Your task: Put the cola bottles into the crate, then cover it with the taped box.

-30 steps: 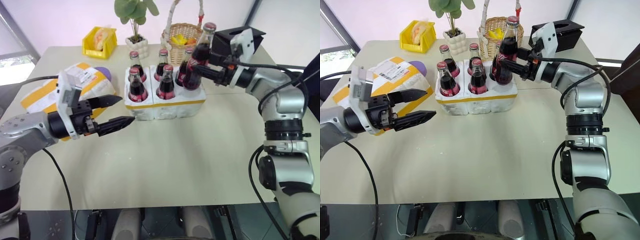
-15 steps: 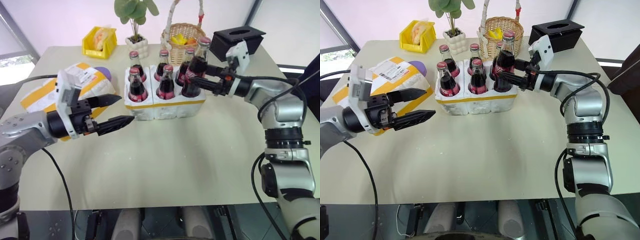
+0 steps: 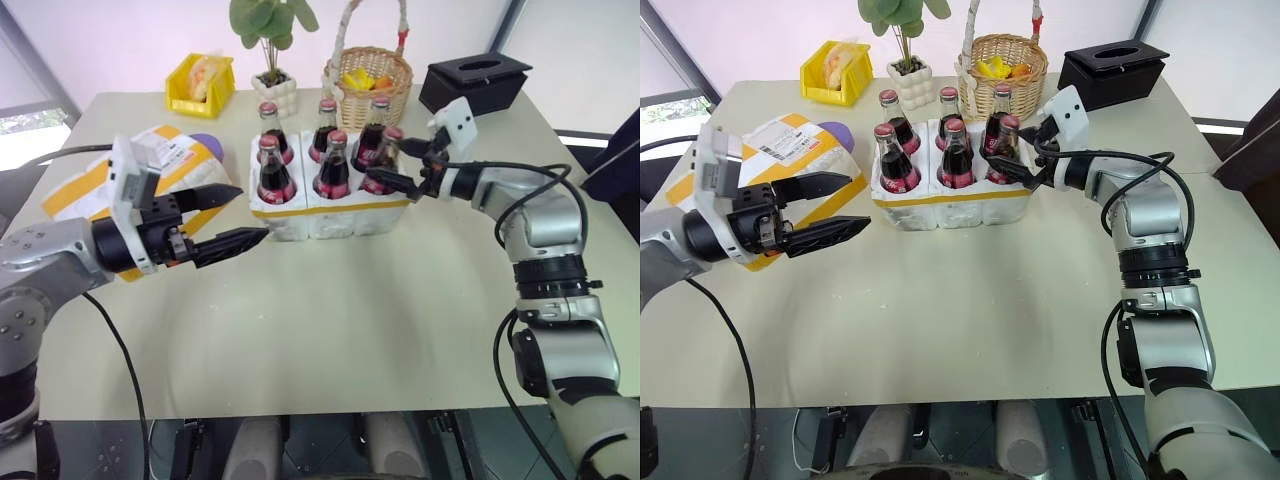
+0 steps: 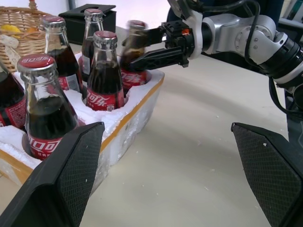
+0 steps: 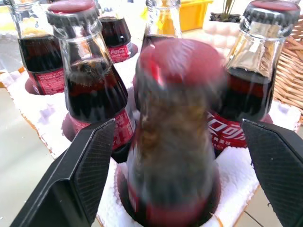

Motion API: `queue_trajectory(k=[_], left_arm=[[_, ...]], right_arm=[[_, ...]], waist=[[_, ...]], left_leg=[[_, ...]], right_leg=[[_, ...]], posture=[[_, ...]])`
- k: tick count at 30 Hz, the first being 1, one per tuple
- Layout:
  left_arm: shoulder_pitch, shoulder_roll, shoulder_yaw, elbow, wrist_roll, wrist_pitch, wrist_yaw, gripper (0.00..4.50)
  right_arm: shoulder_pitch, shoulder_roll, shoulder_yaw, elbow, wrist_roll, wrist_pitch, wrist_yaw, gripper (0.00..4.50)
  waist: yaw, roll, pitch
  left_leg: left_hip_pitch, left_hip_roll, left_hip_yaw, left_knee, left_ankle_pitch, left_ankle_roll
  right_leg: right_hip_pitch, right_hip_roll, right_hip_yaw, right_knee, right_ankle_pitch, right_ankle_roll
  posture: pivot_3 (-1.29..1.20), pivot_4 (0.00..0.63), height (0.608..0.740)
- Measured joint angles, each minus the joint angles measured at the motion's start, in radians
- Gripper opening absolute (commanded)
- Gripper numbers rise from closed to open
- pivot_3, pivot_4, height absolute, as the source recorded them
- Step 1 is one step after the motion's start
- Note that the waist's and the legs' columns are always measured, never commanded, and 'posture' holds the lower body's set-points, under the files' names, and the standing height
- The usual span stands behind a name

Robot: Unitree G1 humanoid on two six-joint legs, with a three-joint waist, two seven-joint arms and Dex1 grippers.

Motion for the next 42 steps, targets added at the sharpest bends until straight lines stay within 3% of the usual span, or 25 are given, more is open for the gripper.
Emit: queue_trajectory(k=[5, 10, 14, 18, 22, 28, 42], left_arm=[[0.060, 0.010, 0.045, -0.016, 0.024, -0.005, 0.033, 4.50], [0.207, 0.053, 0.148, -0.069, 0.145, -0.029, 0.098, 4.50], [0.414, 0.081, 0.244, -0.124, 0.379, -0.088, 0.171, 4.50], [0.628, 0.109, 0.277, -0.160, 0.632, -0.165, 0.204, 4.50], [0.757, 0.055, 0.296, -0.161, 0.837, -0.196, 0.271, 4.50], [0.755, 0.056, 0.226, -0.048, 1.063, -0.246, 0.368, 4.50], [0.404, 0.053, -0.128, 0.432, 1.347, -0.540, 0.494, 4.50]], right_arm=[[0.003, -0.046, -0.022, -0.002, 0.024, 0.001, 0.040, 4.41], [0.064, -0.204, -0.114, -0.075, 0.105, -0.016, 0.201, 4.41], [0.137, -0.364, -0.198, -0.110, 0.180, -0.027, 0.369, 4.41], [0.184, -0.433, -0.234, -0.142, 0.247, 0.000, 0.471, 4.41], [0.202, -0.446, -0.250, -0.225, 0.361, 0.099, 0.536, 4.41], [0.202, -0.447, -0.262, -0.327, 0.457, 0.172, 0.553, 4.41], [0.224, -0.443, -0.280, -0.405, 0.524, 0.195, 0.501, 4.41]], waist=[[0.000, 0.000, 0.000], [0.005, 0.000, 0.000], [0.002, 0.000, 0.000], [-0.005, 0.000, 0.000], [-0.002, -0.001, 0.000], [0.007, -0.002, -0.001], [0.022, -0.002, -0.001]], left_leg=[[0.000, 0.000, 0.000, 0.000, 0.000, 0.000], [-0.001, 0.000, 0.000, -0.001, 0.000, 0.000], [0.000, 0.000, 0.001, -0.001, 0.000, 0.000], [0.006, 0.000, 0.004, -0.002, 0.000, 0.000], [0.007, 0.001, 0.004, -0.002, -0.001, -0.001], [0.004, 0.001, 0.004, -0.002, -0.001, -0.001], [0.000, 0.001, 0.005, -0.002, -0.001, -0.001]], right_leg=[[0.000, 0.000, 0.000, 0.000, 0.000, 0.000], [0.000, 0.000, 0.000, -0.003, -0.001, -0.001], [0.001, 0.000, 0.000, -0.003, -0.003, -0.005], [0.002, 0.000, 0.004, -0.003, -0.002, -0.007], [0.001, 0.000, 0.005, -0.003, -0.003, -0.007], [0.001, 0.000, 0.005, -0.006, -0.002, -0.008], [-0.001, 0.000, 0.004, -0.008, 0.001, -0.007]], posture=[[0.00, 0.150, 0.740], [0.00, 0.150, 0.740], [0.00, 0.150, 0.740], [0.00, 0.150, 0.740], [0.00, 0.150, 0.740], [0.00, 0.150, 0.740], [0.00, 0.150, 0.740]])
